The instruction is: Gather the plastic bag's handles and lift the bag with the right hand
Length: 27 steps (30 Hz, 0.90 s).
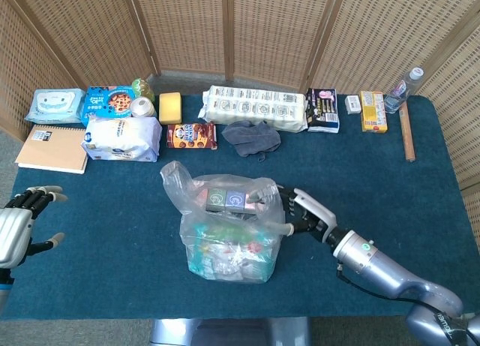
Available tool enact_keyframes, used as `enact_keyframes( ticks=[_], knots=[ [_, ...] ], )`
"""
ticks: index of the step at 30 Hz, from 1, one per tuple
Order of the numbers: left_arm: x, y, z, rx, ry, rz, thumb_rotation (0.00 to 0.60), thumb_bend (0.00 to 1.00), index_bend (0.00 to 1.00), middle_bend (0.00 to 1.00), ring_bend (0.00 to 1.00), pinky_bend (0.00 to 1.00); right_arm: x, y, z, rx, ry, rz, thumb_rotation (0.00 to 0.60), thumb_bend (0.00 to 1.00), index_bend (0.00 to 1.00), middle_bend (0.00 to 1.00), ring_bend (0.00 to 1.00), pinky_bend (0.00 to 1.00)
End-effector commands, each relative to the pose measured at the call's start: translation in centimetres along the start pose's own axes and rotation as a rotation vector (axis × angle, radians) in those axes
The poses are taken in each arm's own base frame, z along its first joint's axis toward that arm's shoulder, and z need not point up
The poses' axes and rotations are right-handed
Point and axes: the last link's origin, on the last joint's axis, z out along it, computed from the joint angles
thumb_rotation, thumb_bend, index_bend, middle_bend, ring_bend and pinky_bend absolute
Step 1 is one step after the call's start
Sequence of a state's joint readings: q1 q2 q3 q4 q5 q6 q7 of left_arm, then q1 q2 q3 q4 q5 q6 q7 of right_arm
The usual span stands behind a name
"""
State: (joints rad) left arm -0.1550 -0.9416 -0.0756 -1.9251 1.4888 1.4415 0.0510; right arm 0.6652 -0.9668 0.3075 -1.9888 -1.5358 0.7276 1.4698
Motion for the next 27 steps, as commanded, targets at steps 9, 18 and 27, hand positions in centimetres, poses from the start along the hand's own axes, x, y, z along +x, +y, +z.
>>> enact_keyframes(
  ticks=[9, 18, 27],
  knots=[
    [-0.2, 0.1, -0.2, -0.001, -0.008, -0.008, 0.6, 0.13, 0.33, 0.27, 0.23, 0.3, 2.3, -3.3, -1.5, 0.169, -0.078, 0.467, 0.408, 0.2, 0.26, 0.3, 0.24, 0.19],
    [-0.4, 0.2, -0.4, 0.003, -0.016, -0.008, 0.6, 0.13, 0.33, 0.27, 0.23, 0.3, 2.7, -1.9, -1.4, 0.085, -0.035, 0.422, 0.408, 0.2, 0.27, 0.31, 0.26, 0.19],
    [-0.4, 0.2, -0.4, 0.006, -0.022, -0.006, 0.6, 0.13, 0.33, 0.27, 0.23, 0.3, 2.0, 0.4, 0.0, 0.007, -0.05, 0.411, 0.41, 0.2, 0.27, 0.31, 0.26, 0.17]
  ],
)
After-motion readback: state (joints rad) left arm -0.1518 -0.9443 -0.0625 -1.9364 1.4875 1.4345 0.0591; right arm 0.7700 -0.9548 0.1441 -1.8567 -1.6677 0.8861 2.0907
